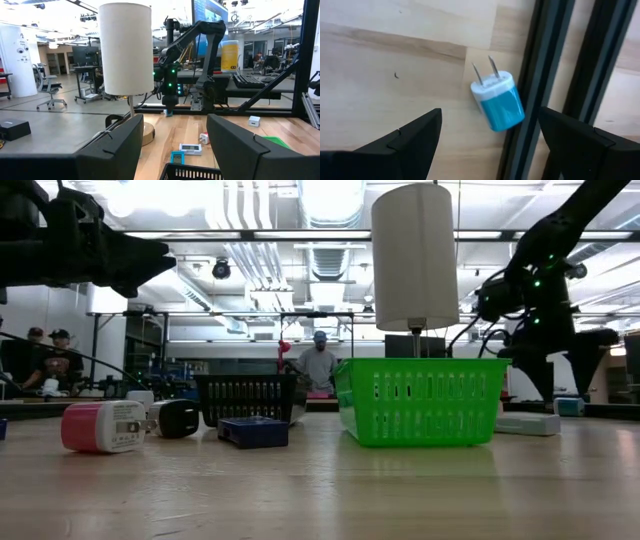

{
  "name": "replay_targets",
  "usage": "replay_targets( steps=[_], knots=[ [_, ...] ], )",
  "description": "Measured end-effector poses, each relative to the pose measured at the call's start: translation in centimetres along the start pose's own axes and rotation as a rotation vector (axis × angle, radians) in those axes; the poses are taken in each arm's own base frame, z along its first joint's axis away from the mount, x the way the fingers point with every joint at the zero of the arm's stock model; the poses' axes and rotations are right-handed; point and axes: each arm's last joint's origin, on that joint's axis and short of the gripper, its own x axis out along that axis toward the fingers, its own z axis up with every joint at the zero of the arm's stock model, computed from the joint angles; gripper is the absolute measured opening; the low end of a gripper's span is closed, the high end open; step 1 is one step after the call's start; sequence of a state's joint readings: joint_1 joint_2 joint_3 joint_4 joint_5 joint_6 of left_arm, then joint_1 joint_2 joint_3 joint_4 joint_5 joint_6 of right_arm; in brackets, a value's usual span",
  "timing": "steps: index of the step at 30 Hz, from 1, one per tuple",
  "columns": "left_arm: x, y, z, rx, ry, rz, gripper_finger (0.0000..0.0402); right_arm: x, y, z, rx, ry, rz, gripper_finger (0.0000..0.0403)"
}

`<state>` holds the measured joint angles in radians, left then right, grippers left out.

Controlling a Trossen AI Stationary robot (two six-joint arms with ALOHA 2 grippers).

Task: Pick & Place Office items
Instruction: Put the bottom right blue charger adapter into the green bin

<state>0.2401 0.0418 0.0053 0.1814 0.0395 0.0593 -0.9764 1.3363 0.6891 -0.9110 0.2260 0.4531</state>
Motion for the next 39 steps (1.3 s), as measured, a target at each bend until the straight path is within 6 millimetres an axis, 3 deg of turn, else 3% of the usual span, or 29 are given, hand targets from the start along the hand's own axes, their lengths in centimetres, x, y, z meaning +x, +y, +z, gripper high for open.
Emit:
replay_targets(
  steps=[16, 39],
  knots=[
    [0.0, 0.0, 0.0, 0.000, 0.000, 0.000, 0.0225, 2.1, 0.9, 1.0, -0.038, 0.042, -0.066, 0.0327],
    [0.0, 0.0, 0.0, 0.000, 0.000, 0.000, 0.0225, 1.6, 0.9, 0.8, -0.008, 0.037, 0.012, 0.0326]
  ],
)
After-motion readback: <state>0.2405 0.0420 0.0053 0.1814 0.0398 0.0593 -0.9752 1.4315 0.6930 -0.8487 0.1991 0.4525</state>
